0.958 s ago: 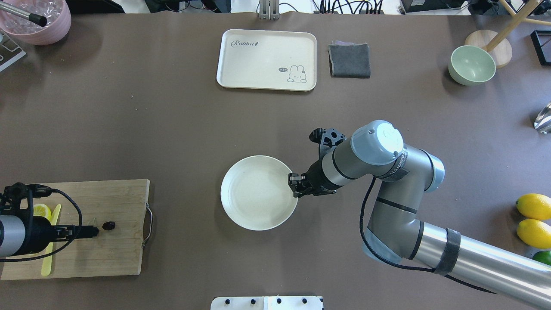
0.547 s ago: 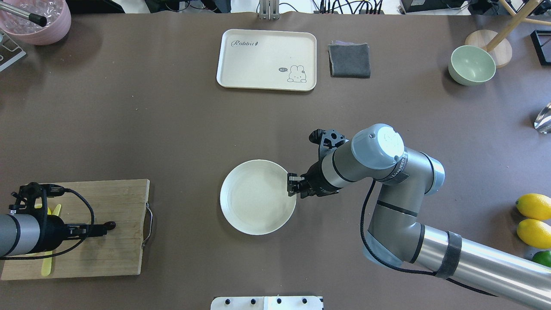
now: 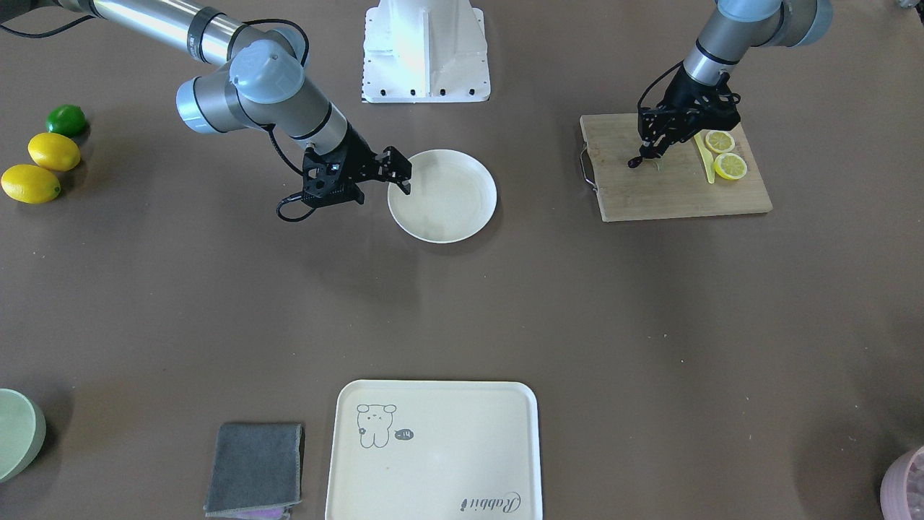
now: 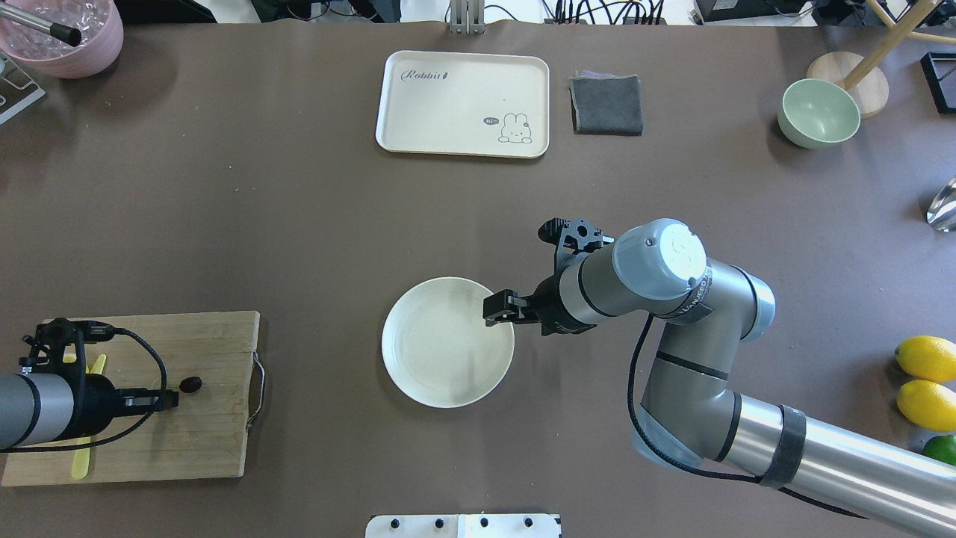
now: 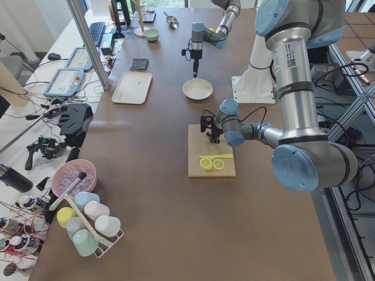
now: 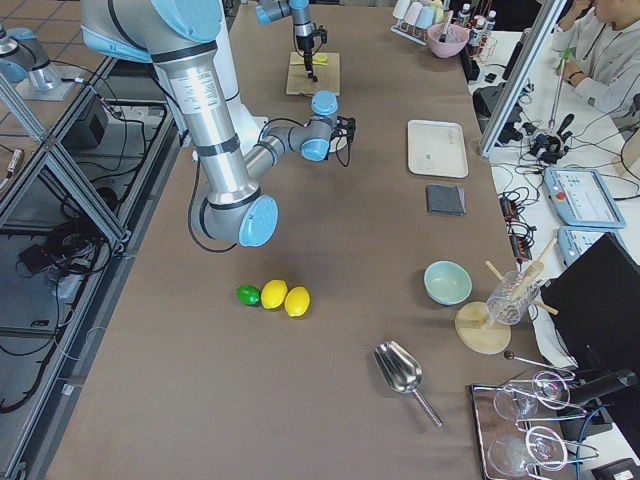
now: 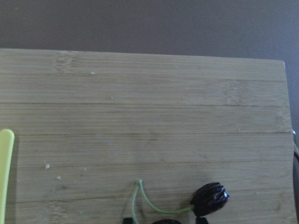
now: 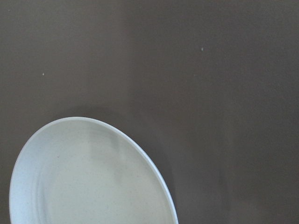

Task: Place red cherry on plate
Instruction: 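Grasp the two dark cherries with the left gripper while the right gripper releases the plate, then carry cherries onto the plate with left gripper and release while right arm withdraws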

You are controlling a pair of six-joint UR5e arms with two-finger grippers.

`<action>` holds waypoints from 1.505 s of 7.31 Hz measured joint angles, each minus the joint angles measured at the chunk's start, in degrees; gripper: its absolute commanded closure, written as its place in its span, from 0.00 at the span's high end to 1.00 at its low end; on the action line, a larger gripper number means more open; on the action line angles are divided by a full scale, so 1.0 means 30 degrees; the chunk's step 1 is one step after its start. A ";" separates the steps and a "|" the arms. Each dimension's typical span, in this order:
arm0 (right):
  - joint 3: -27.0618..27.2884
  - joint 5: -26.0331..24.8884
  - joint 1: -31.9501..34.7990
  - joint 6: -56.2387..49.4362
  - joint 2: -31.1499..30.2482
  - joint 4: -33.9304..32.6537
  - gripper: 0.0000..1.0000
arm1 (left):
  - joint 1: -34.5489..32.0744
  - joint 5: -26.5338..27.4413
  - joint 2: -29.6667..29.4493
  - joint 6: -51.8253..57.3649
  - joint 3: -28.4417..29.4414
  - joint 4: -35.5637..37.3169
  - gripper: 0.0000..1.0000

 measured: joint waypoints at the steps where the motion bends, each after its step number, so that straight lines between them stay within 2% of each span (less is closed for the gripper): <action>1: 0.0007 -0.0012 -0.0001 -0.0007 0.0011 0.0002 1.00 | -0.0017 -0.0012 -0.0021 -0.0096 -0.0051 -0.0039 0.00; 3: 0.0097 0.0000 0.0123 -0.0017 -0.0007 0.0002 1.00 | -0.0220 -0.0173 -0.0521 -0.0152 -0.0767 -0.0129 0.00; 4: 0.0490 0.0148 0.0581 -0.0071 -0.0294 0.0002 1.00 | -0.0257 -0.0191 -0.1865 -0.0203 -0.0858 -0.0086 0.00; 5: 0.1140 0.0798 0.1512 -0.0221 -0.0979 -0.0008 1.00 | -0.0237 -0.0191 -0.3728 -0.0473 -0.0493 0.0048 0.00; 6: 0.1670 0.2352 0.3112 -0.0730 -0.1785 -0.0054 1.00 | -0.0182 -0.0161 -0.6124 -0.1065 0.0191 0.0713 0.00; 7: 0.1917 0.4327 0.5064 -0.1948 -0.2580 -0.0107 1.00 | -0.0095 -0.0071 -0.9027 -0.1775 0.1070 0.2369 0.00; 9: 0.2001 0.6890 0.7868 -0.5014 -0.4220 -0.0128 1.00 | 0.0510 0.0874 -1.4101 -0.3123 0.3475 0.5287 0.00; 10: 0.1971 0.7471 0.8555 -0.5906 -0.4699 -0.0136 1.00 | 0.0975 0.1615 -1.5600 -0.3376 0.4623 0.5755 0.77; 11: 0.1957 0.7713 0.8941 -0.6350 -0.5005 -0.0141 1.00 | 0.1205 0.2009 -1.6443 -0.3420 0.5473 0.5924 0.97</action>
